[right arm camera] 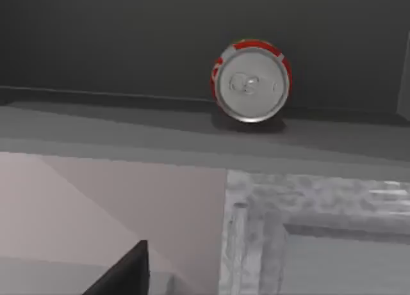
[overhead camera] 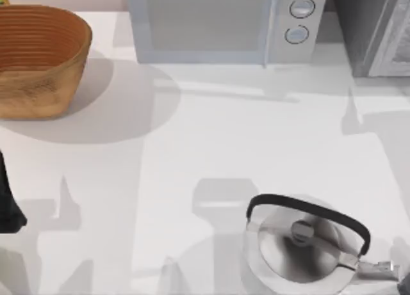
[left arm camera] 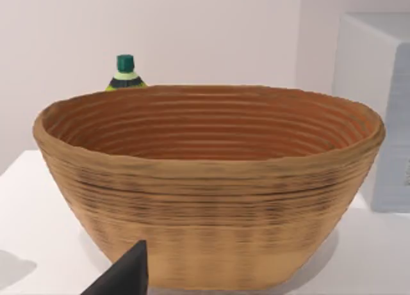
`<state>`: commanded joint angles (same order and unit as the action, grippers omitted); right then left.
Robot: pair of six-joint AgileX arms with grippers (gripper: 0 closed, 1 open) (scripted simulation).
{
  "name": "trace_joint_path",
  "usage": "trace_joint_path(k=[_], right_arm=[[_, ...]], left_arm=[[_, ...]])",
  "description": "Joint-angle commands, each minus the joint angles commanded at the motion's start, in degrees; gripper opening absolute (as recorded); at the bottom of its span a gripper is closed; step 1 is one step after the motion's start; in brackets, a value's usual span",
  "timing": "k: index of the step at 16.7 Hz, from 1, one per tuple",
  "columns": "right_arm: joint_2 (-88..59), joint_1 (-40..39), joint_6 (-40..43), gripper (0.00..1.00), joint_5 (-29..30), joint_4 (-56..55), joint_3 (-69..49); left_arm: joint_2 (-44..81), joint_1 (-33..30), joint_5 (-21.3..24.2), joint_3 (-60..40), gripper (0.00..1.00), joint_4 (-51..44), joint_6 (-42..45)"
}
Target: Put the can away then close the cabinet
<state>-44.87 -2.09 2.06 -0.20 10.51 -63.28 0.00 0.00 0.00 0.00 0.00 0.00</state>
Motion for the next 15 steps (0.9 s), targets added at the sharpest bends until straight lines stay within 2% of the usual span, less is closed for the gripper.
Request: trace_joint_path(k=[4, 8, 12, 15], right_arm=[[21.0, 0.9, -0.9, 1.0, -0.6, -6.3, 29.6], [36.0, 1.6, -1.6, 1.0, -0.4, -9.6, 50.2], [43.7, 2.0, -2.0, 1.0, 0.0, -10.5, 61.3], [44.9, 2.1, -2.1, 1.0, 0.2, -10.5, 63.3]], left_arm=[[0.0, 0.0, 0.0, 0.0, 1.0, 0.0, 0.0], [0.0, 0.0, 0.0, 0.0, 1.0, 0.0, 0.0], [0.0, 0.0, 0.0, 0.0, 1.0, 0.0, 0.0], [0.0, 0.0, 0.0, 0.0, 1.0, 0.0, 0.0]])
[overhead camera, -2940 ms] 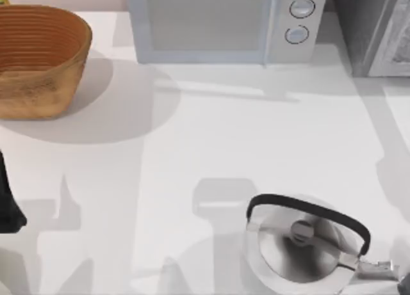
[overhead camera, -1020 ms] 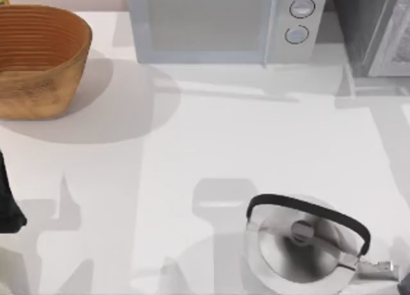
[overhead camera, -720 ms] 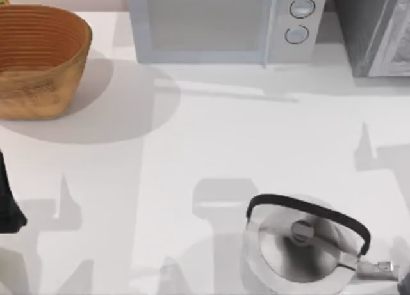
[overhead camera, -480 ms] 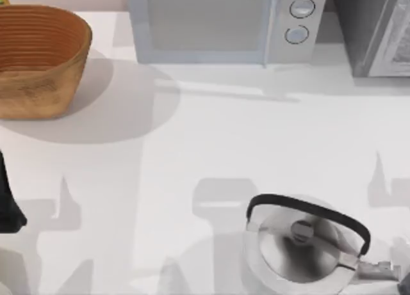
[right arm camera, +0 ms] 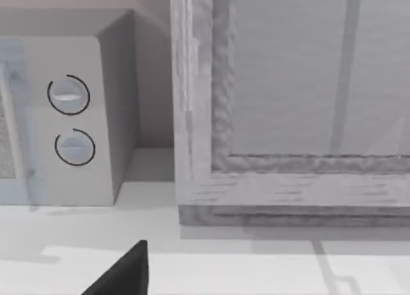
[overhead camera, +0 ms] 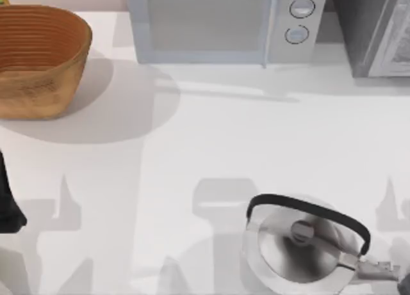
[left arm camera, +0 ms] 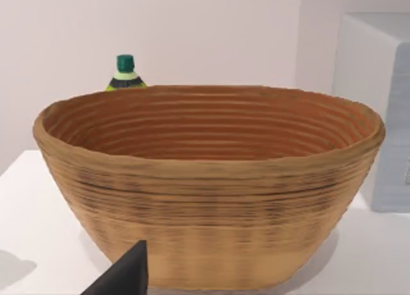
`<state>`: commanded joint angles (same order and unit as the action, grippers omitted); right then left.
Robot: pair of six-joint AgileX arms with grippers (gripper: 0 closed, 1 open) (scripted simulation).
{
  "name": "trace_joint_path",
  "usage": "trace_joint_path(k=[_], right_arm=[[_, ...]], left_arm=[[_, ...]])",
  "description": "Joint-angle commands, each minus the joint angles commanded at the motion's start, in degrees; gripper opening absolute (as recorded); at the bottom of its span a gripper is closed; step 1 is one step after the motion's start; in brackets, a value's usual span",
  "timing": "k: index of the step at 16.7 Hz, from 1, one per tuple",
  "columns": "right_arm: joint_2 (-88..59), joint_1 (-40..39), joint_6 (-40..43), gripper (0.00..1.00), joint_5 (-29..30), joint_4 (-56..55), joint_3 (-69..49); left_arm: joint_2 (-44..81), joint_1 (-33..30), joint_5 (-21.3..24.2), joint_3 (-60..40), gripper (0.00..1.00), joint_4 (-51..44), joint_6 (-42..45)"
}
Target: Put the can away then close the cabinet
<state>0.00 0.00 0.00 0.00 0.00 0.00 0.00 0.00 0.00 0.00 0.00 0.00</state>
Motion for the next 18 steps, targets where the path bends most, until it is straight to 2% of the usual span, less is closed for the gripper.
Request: trace_joint_path(k=[5, 8, 12, 18], right_arm=[[-0.3, -0.2, 0.0, 1.0, 0.0, 0.0, 0.0], [-3.5, 1.9, 0.5, 1.0, -2.6, -2.6, -1.6], [-15.0, 10.0, 0.9, 1.0, -10.4, -11.6, -5.4], [-41.0, 28.4, -1.4, 1.0, -27.0, -32.5, -12.7]], left_arm=[[0.0, 0.0, 0.0, 0.0, 1.0, 0.0, 0.0], [0.0, 0.0, 0.0, 0.0, 1.0, 0.0, 0.0], [0.0, 0.0, 0.0, 0.0, 1.0, 0.0, 0.0], [0.0, 0.0, 0.0, 0.0, 1.0, 0.0, 0.0]])
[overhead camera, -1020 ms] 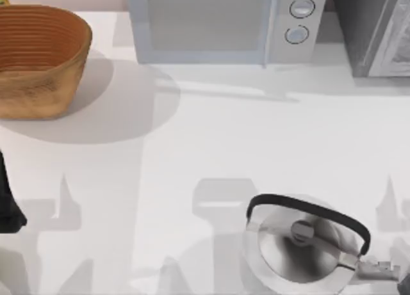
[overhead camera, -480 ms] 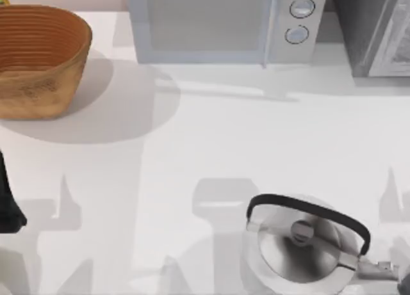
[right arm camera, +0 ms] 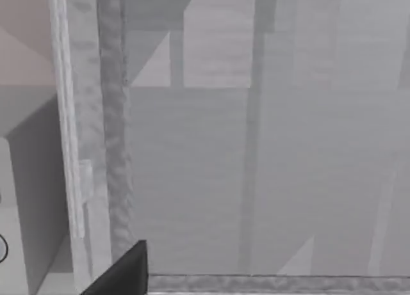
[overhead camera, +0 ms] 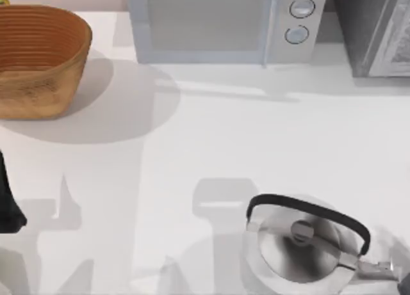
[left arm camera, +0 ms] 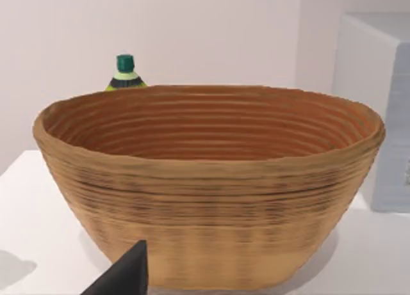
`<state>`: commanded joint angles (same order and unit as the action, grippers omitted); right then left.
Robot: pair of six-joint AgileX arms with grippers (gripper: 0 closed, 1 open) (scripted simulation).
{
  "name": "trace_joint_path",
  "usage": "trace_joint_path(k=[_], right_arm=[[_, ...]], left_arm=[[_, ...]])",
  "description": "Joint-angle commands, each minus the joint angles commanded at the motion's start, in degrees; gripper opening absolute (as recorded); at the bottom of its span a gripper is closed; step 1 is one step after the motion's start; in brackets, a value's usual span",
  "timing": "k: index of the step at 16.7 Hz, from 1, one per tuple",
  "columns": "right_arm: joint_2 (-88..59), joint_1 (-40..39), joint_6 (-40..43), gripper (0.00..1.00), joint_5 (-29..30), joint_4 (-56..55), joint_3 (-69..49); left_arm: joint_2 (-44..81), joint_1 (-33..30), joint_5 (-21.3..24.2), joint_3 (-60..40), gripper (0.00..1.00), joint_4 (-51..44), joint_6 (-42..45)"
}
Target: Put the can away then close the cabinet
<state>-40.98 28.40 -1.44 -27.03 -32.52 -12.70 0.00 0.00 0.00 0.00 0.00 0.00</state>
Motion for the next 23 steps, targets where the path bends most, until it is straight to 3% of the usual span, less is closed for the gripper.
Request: trace_joint_path(k=[7, 12, 23], right_arm=[[-31.1, 21.6, -2.2, 1.0, -19.5, -24.4, -7.3], [-45.5, 29.6, -0.6, 1.0, -29.2, -34.7, -8.6], [-46.5, 30.4, 0.5, 1.0, -30.9, -32.5, -12.0]], left_arm=[[0.0, 0.0, 0.0, 0.0, 1.0, 0.0, 0.0], [0.0, 0.0, 0.0, 0.0, 1.0, 0.0, 0.0], [0.0, 0.0, 0.0, 0.0, 1.0, 0.0, 0.0]])
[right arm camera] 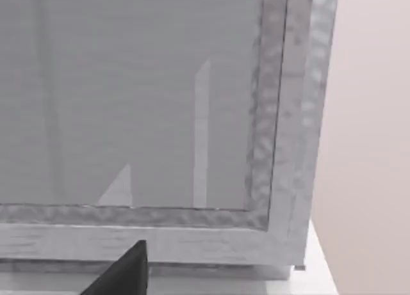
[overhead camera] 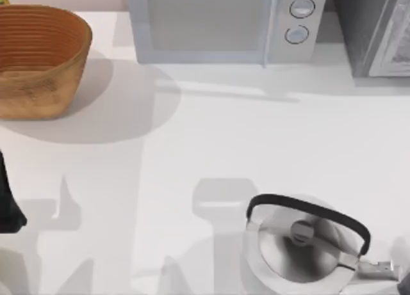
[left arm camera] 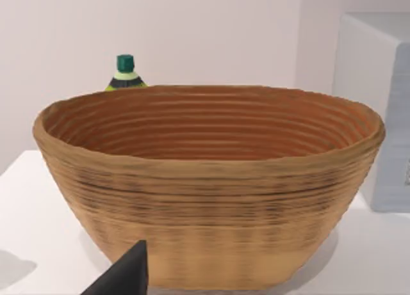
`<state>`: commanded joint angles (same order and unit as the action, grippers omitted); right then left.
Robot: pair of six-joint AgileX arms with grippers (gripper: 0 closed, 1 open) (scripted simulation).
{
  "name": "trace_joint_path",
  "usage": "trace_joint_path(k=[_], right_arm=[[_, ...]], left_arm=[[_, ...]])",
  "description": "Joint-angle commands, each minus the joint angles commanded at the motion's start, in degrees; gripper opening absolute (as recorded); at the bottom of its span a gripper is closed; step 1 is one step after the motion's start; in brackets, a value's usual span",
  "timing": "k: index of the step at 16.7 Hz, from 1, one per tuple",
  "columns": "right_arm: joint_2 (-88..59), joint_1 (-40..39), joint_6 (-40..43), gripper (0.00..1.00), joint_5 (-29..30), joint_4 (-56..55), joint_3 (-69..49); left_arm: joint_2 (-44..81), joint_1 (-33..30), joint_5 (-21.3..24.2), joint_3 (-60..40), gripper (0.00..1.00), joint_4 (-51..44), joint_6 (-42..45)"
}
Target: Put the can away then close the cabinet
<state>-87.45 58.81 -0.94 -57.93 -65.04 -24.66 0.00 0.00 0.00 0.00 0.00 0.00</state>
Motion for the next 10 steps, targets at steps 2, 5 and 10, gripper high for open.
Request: trace_joint_path(k=[2, 5, 10], right_arm=[[1.5, 0.3, 0.2, 1.0, 0.0, 5.4, -5.0], [4.1, 0.7, -0.1, 1.0, 0.2, 16.8, -15.1], [7.5, 1.1, -2.5, 1.0, 0.6, 40.9, -35.4]], left_arm=[[0.0, 0.0, 0.0, 0.0, 1.0, 0.0, 0.0], [0.0, 0.0, 0.0, 0.0, 1.0, 0.0, 0.0], [0.0, 0.0, 0.0, 0.0, 1.0, 0.0, 0.0]])
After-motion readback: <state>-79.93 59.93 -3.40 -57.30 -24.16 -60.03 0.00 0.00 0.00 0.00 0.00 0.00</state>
